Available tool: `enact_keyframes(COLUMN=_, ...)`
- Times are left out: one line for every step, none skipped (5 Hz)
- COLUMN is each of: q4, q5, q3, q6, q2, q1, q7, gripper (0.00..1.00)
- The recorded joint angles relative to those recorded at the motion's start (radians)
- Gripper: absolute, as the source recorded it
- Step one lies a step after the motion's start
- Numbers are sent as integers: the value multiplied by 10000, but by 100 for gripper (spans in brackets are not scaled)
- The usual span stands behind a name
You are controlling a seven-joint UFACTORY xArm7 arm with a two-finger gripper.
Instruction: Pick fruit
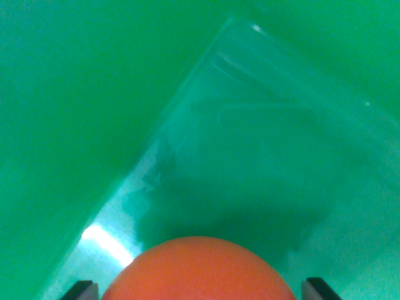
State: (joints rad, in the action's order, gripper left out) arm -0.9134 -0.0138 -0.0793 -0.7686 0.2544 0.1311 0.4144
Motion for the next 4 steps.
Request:
enact_keyframes(q4=-167, q5=8, q3=-1, q6=-255, q2=-88, q1=-3, q7=4, gripper=100)
enact_keyframes(q4=-167, q5=8, q3=-1, q6=-255, q2=-88, q1=-3, q7=4, gripper=100)
enact_keyframes(q4=-368, q5=18, q3=-3, q6=-561, q2=-194, q1=-6, q7=10, gripper=100)
enact_keyframes(q4=-368, q5=18, q3=-3, q6=-561, q2=-194, q1=-6, q7=10, gripper=100)
